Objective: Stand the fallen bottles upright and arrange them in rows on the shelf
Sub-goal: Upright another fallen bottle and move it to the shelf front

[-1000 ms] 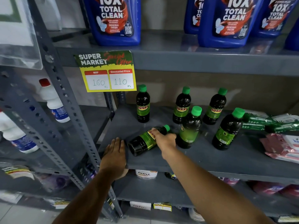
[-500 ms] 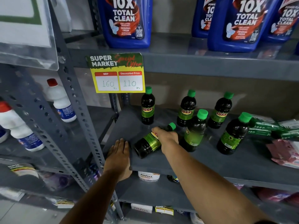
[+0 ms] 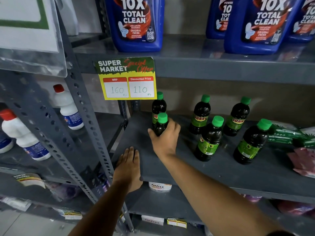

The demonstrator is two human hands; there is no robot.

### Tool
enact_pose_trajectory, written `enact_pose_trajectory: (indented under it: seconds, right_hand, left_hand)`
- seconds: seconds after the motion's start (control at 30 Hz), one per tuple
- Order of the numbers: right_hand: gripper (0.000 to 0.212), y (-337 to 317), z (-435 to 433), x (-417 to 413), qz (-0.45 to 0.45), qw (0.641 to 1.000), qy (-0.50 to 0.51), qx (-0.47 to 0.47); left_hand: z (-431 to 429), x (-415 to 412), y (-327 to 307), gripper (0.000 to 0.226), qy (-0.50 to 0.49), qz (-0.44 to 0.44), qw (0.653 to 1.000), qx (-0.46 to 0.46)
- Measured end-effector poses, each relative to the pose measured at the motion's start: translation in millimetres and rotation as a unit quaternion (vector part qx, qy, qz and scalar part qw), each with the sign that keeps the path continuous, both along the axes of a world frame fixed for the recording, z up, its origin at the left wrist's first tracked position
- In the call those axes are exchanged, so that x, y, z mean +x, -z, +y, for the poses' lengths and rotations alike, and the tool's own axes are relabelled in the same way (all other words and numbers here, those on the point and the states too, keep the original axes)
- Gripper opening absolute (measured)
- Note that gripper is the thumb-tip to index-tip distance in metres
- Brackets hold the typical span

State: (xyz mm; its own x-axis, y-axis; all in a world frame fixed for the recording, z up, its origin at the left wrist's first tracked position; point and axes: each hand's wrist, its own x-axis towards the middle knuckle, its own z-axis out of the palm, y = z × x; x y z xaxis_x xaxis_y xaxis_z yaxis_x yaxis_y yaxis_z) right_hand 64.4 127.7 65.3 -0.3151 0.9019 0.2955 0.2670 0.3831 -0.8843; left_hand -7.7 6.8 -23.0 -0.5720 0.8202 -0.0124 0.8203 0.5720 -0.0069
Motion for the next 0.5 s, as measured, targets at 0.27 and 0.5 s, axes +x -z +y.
enact_pose_trajectory:
  seconds: [0.27, 0.5]
  right_hand:
    - [0.084, 7.1, -4.5, 1.6, -0.022, 0.999, -0.016, 0.042]
    - [0.113, 24.7, -10.3, 23.6, -0.029, 0.999, -0.029, 0.033]
  left_hand:
    - [0.9, -2.2, 2.8, 0.113, 0.006, 0.008, 1.0, -0.001]
    - [-3.5, -1.1, 2.8, 0.095, 0.017, -0.006, 0.999, 0.042]
